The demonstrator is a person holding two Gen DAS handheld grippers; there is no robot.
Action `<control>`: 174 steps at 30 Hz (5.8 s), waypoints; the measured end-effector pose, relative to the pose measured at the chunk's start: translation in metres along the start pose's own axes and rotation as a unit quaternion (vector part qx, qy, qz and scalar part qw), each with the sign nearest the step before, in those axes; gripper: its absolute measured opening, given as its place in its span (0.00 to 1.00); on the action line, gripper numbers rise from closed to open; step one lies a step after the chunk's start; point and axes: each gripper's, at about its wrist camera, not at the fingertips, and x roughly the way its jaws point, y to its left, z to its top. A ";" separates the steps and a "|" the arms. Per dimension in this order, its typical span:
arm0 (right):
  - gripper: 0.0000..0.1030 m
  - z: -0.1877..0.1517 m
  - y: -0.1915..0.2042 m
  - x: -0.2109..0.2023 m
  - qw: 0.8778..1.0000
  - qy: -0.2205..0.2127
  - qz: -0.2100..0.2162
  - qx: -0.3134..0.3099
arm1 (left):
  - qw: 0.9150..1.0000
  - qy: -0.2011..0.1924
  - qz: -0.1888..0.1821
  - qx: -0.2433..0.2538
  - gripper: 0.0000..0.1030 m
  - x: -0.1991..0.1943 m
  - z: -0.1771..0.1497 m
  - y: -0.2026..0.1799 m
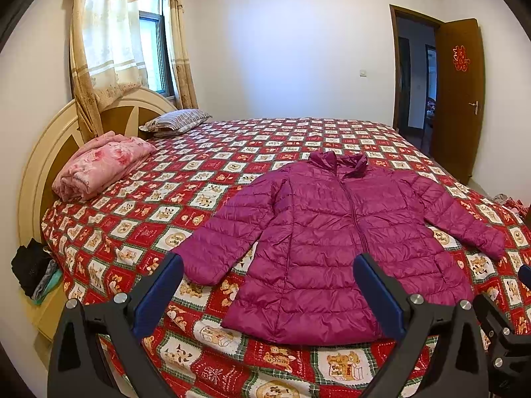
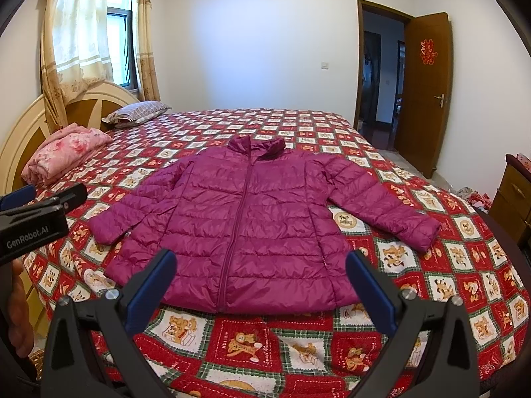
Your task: Fold large clothes
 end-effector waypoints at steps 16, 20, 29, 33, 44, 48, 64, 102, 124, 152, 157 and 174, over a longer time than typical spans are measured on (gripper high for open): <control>1.00 -0.002 -0.066 0.074 0.995 0.072 0.005 0.075 | 0.998 0.065 0.010 0.018 0.99 0.085 -0.003 0.000; 1.00 -0.008 -0.100 0.104 0.989 0.095 -0.008 0.112 | 0.996 0.084 -0.004 0.022 0.99 0.122 0.000 -0.001; 0.89 -0.015 -0.202 0.157 0.971 0.126 -0.096 0.177 | 0.992 0.115 -0.022 0.041 0.99 0.197 0.018 -0.024; 0.85 -0.016 -0.254 0.169 0.958 0.121 -0.132 0.222 | 0.992 0.107 0.000 0.061 0.99 0.226 0.029 -0.033; 0.76 -0.010 -0.323 0.179 0.933 0.116 -0.157 0.303 | 0.990 0.107 0.061 0.064 0.99 0.290 0.059 -0.029; 0.65 -0.010 -0.320 0.190 0.936 0.130 -0.153 0.288 | 0.989 0.121 0.073 0.052 0.99 0.313 0.063 -0.024; 0.15 0.078 -0.266 0.205 0.974 0.073 -0.161 0.142 | 0.988 0.135 0.078 0.000 0.99 0.340 0.075 0.017; 0.57 0.076 -0.025 0.252 0.993 0.064 0.023 -0.098 | 0.992 0.109 0.068 0.007 0.99 0.343 0.084 -0.001; 0.70 0.049 -0.153 0.272 0.990 0.098 -0.105 0.003 | 0.978 0.134 -0.127 0.099 0.42 0.377 0.091 -0.228; 0.51 0.066 -0.172 0.297 0.989 0.138 -0.046 0.018 | 0.988 0.123 -0.077 0.061 0.06 0.332 0.049 -0.108; 0.51 0.092 -0.188 0.307 0.989 0.137 -0.044 0.033 | 0.996 0.073 -0.039 0.046 0.16 0.312 0.071 -0.097; 0.40 0.140 -0.145 0.422 0.991 0.124 0.007 0.052 | 0.993 0.095 0.038 0.056 0.94 0.403 0.068 -0.130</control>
